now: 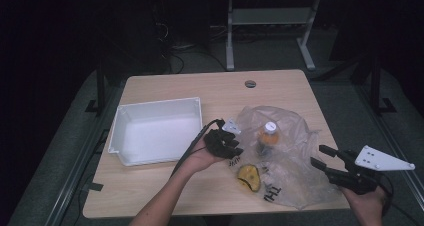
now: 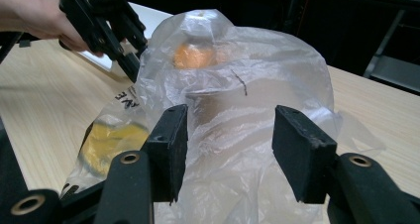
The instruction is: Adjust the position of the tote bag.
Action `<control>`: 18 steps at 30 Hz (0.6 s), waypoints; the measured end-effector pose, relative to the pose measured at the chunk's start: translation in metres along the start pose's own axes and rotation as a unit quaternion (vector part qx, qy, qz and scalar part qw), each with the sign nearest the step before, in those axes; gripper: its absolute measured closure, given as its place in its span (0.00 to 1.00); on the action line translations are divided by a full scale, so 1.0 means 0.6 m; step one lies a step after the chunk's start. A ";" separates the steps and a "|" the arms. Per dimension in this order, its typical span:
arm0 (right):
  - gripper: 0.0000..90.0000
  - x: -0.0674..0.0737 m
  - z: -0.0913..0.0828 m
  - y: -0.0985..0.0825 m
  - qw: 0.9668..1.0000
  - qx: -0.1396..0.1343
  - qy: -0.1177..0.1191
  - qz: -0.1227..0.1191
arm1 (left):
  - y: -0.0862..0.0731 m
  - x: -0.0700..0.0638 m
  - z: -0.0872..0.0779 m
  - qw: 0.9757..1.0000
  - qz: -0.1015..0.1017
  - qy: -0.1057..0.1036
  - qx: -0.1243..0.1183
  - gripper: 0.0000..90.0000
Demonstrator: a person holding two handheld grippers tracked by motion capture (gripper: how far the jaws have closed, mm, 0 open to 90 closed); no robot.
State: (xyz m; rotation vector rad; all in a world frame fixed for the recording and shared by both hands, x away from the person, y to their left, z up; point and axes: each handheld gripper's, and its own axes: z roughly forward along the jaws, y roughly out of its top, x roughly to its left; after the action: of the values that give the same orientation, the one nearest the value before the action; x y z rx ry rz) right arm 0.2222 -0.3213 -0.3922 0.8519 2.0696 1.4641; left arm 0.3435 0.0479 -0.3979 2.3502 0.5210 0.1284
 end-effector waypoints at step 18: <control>0.53 -0.003 0.001 -0.002 1.000 0.001 0.006 0.000 | 0.087 -0.022 -0.061 0.998 0.052 -0.004 -0.032 0.37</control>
State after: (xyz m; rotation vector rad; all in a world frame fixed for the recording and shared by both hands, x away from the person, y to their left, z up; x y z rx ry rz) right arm 0.2236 -0.3228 -0.3936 0.8461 2.0800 1.4724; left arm 0.3403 0.0314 -0.3350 2.3144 0.3856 0.1815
